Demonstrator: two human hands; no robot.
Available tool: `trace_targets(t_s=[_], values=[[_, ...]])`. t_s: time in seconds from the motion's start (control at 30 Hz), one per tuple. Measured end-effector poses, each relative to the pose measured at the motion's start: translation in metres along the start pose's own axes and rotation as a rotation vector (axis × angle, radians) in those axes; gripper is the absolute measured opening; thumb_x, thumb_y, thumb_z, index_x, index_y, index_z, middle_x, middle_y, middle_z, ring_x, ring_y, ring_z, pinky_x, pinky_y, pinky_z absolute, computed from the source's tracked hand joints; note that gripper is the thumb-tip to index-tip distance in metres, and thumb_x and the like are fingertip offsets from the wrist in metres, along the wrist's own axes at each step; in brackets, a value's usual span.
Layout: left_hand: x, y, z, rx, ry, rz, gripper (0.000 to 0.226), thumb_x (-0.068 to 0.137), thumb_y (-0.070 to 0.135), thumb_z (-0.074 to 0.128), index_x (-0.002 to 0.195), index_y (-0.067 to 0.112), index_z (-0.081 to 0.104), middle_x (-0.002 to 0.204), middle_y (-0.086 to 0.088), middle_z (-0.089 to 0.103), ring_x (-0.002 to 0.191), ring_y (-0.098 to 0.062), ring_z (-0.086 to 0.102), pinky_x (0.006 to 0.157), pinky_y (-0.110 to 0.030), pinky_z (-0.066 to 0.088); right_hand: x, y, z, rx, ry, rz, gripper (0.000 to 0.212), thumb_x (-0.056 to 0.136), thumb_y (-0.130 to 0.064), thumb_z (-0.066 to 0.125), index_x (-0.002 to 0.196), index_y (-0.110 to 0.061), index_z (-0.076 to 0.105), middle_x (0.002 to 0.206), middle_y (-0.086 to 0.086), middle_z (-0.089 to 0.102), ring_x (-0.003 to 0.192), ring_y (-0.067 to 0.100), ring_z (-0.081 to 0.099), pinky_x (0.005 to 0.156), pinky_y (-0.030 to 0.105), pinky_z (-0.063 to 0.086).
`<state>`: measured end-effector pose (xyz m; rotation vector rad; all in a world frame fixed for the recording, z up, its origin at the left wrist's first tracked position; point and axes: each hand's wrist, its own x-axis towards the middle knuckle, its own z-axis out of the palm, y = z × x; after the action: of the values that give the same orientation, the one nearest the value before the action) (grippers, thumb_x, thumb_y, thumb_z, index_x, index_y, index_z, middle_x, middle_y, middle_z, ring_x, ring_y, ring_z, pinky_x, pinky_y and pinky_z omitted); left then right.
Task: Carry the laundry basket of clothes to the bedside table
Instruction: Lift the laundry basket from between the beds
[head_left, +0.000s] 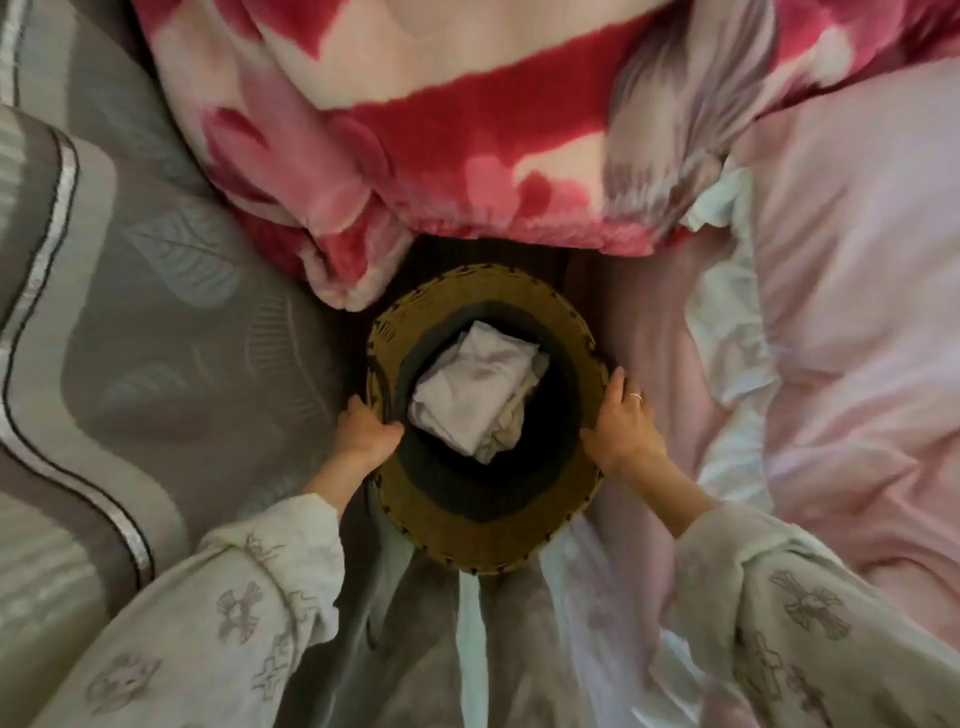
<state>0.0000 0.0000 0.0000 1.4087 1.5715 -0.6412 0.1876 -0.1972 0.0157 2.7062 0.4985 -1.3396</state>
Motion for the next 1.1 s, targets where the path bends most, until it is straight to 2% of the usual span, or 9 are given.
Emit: trace_targets(t_s=[0.13,0.23,0.37,0.53,0.63,0.73,0.87,1.0,1.1], values=[[0.018,-0.017,0.013,-0.104,-0.144,-0.084,0.084,0.087,0.027,0.06,0.151,0.014,0.008,0.155,-0.012,0.026,0.141,-0.032,0.028,0.114,-0.042,0.027,0.019,-0.001,0.013,0.235,0.071,0.1,0.082,0.091,-0.024,0.054,0.153,-0.01,0.001,0.153,0.02,0.024,0.135,0.038,0.038,0.106,0.045,0.039],[0.023,-0.022,0.024,-0.135,-0.207,-0.074,0.066,0.089,0.028,0.058,0.147,0.015,0.028,0.147,-0.009,0.04,0.135,-0.029,0.038,0.108,-0.038,0.032,0.028,-0.004,0.018,0.39,0.107,0.156,0.072,0.092,-0.022,0.053,0.15,-0.005,0.013,0.145,0.023,0.038,0.124,0.038,0.049,0.097,0.043,0.045],[0.023,-0.022,0.019,-0.188,-0.143,-0.073,0.045,0.09,0.031,0.054,0.131,0.012,0.047,0.116,-0.008,0.058,0.116,-0.026,0.053,0.09,-0.032,0.036,0.037,-0.005,0.008,0.591,-0.048,0.306,0.055,0.092,-0.028,0.053,0.137,0.0,0.037,0.119,0.02,0.058,0.094,0.028,0.054,0.077,0.036,0.045],[0.001,-0.017,-0.002,-0.187,-0.009,-0.017,0.031,0.092,0.037,0.049,0.102,0.009,0.056,0.076,-0.007,0.058,0.073,-0.018,0.055,0.057,-0.024,0.033,0.02,-0.002,-0.013,0.612,-0.085,0.276,0.037,0.092,-0.03,0.052,0.116,-0.002,0.05,0.099,0.015,0.06,0.094,0.029,0.06,0.073,0.033,0.044],[-0.025,0.009,-0.015,-0.236,0.059,0.068,0.039,0.089,0.04,0.051,0.107,0.007,0.061,0.093,-0.02,0.065,0.091,-0.035,0.062,0.071,-0.032,0.047,0.0,-0.005,-0.038,0.629,-0.032,0.234,0.025,0.093,-0.031,0.053,0.081,-0.009,0.051,0.071,0.007,0.052,0.068,0.019,0.053,0.064,0.031,0.042],[-0.058,0.033,-0.038,-0.235,0.15,0.133,0.039,0.089,0.038,0.051,0.109,0.007,0.064,0.107,-0.022,0.065,0.102,-0.039,0.06,0.093,-0.043,0.049,-0.028,-0.013,-0.071,0.627,0.041,0.201,0.026,0.092,-0.032,0.053,0.084,-0.007,0.054,0.067,0.005,0.052,0.057,0.015,0.049,0.048,0.027,0.036],[-0.111,0.046,-0.074,-0.211,0.245,0.159,0.035,0.088,0.032,0.051,0.1,0.003,0.065,0.085,-0.015,0.063,0.087,-0.036,0.061,0.077,-0.037,0.048,-0.083,-0.019,-0.11,0.657,0.122,0.108,0.027,0.088,-0.032,0.056,0.098,-0.007,0.056,0.076,0.008,0.058,0.062,0.019,0.054,0.048,0.025,0.038],[-0.167,0.05,-0.099,-0.261,0.285,0.264,0.041,0.087,0.035,0.053,0.107,0.001,0.062,0.101,-0.018,0.065,0.091,-0.035,0.06,0.077,-0.037,0.049,-0.147,-0.016,-0.143,0.645,0.197,0.036,0.025,0.086,-0.025,0.055,0.079,-0.002,0.058,0.059,0.01,0.055,0.049,0.018,0.051,0.043,0.023,0.037],[-0.212,0.047,-0.112,-0.287,0.304,0.357,0.034,0.084,0.034,0.054,0.088,0.001,0.061,0.077,-0.014,0.062,0.07,-0.031,0.057,0.06,-0.031,0.041,-0.195,-0.011,-0.162,0.668,0.255,0.0,0.03,0.084,-0.023,0.057,0.059,-0.006,0.052,0.053,0.009,0.051,0.041,0.019,0.047,0.035,0.022,0.035]])
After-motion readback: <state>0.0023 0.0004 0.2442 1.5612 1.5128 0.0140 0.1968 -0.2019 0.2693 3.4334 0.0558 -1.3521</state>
